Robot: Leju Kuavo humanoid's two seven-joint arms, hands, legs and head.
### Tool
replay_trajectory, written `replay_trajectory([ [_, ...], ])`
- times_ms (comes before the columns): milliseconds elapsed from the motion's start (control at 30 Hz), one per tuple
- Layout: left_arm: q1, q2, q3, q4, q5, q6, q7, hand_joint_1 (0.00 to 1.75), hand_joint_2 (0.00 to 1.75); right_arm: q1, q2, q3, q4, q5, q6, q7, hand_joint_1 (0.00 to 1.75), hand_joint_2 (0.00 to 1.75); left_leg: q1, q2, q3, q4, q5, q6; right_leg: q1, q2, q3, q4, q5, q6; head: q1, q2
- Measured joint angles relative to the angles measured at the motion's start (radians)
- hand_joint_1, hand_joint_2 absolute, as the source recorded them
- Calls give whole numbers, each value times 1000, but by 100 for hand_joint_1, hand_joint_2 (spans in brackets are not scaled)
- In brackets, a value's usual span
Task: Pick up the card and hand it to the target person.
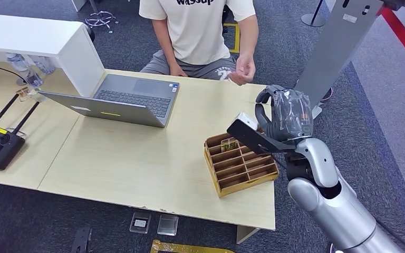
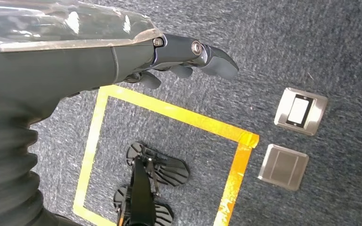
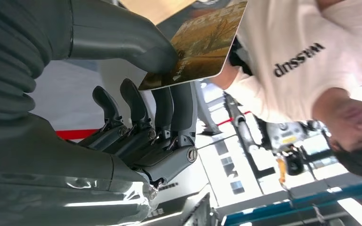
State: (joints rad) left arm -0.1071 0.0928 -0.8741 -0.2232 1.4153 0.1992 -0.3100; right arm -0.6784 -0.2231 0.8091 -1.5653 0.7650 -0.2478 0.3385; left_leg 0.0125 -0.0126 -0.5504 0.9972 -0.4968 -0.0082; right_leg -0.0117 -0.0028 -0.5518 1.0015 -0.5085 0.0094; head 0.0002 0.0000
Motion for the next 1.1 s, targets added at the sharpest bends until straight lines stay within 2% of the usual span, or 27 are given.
replay_trajectory([
  [233,-18,-9,-1,0,-7,1,7,0,175,-5,66,6,133,6,-187,-132,143,175,0,0,0,0,0,0,0,0,0,0,0,0,0,0],
  [433,-31,-17,-4,0,-18,4,18,0,175,-38,133,4,319,55,-403,-227,143,175,0,0,-1,0,0,0,0,0,0,0,0,0,0,0],
  [567,-33,-20,-12,0,-19,4,22,0,175,-42,178,-27,437,134,-436,-273,0,175,0,0,0,0,0,0,0,0,0,0,0,0,-1,0],
  [600,-32,-20,-13,0,-19,4,23,0,175,-42,188,-36,461,149,-437,-280,0,175,0,0,0,0,0,0,0,0,0,0,0,0,-1,0],
  [733,-30,-20,-17,0,-21,-1,27,0,0,-34,226,-72,543,192,-439,-301,0,175,0,0,0,0,0,0,0,0,0,0,0,0,-1,0],
  [967,-15,-20,-18,0,-11,5,20,0,0,-11,262,-132,615,180,-441,-335,0,175,0,0,0,0,0,0,0,0,0,0,0,0,0,0],
  [1100,-9,-20,-17,0,-2,10,18,0,0,3,269,-153,632,87,-440,-365,0,175,0,0,0,0,0,0,0,0,0,0,0,0,0,0],
])
